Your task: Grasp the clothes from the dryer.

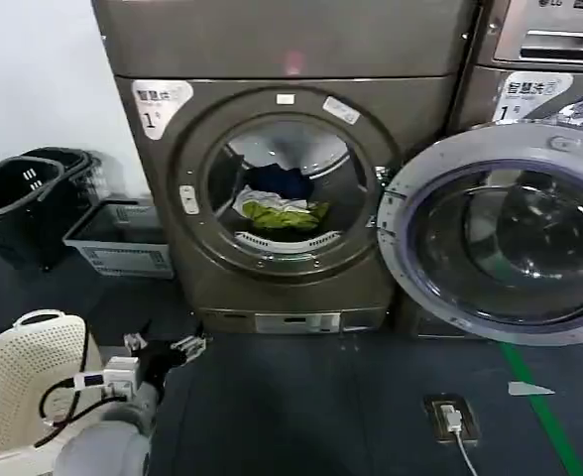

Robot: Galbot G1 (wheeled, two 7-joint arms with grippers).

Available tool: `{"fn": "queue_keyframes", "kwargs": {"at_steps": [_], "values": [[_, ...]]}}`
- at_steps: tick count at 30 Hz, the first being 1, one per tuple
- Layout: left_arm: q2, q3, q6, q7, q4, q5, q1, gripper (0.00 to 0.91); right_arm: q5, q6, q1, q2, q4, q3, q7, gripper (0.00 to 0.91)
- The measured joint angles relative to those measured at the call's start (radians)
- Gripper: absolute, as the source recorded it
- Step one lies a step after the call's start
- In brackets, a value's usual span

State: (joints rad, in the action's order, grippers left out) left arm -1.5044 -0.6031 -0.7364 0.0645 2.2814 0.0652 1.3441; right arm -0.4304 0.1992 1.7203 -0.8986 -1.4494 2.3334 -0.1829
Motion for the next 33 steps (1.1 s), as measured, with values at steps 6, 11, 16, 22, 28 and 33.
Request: {"fn": "queue_keyframes", "kwargs": {"at_steps": [6, 11, 16, 22, 28, 33], "values": [[0.007, -0.004, 0.0, -0.005, 0.002, -0.01, -0.001, 0.907, -0.003, -0.003, -0.004, 0.0, 0.001, -0.006, -0.002, 0.907], [0.005, -0.005, 0.0, -0.006, 0.002, -0.012, 0.001, 0.907, -0.004, -0.006, -0.002, 0.004, 0.005, -0.005, -0.002, 0.907], [0.005, -0.003, 0.0, -0.006, 0.002, -0.015, 0.0, 0.907, -0.004, -0.01, -0.002, 0.004, 0.006, -0.006, -0.005, 0.907], [0.007, -0.003, 0.0, -0.004, 0.003, -0.016, -0.003, 0.907, -0.004, -0.012, -0.002, 0.002, 0.009, -0.005, -0.006, 0.907], [0.004, 0.001, 0.0, -0.003, 0.003, -0.015, -0.003, 0.907, -0.005, -0.015, -0.001, -0.001, 0.009, -0.004, -0.007, 0.907], [0.004, 0.002, 0.0, 0.008, 0.008, -0.005, 0.001, 0.907, -0.005, -0.014, -0.003, -0.004, 0.009, -0.005, -0.004, 0.907]]}}
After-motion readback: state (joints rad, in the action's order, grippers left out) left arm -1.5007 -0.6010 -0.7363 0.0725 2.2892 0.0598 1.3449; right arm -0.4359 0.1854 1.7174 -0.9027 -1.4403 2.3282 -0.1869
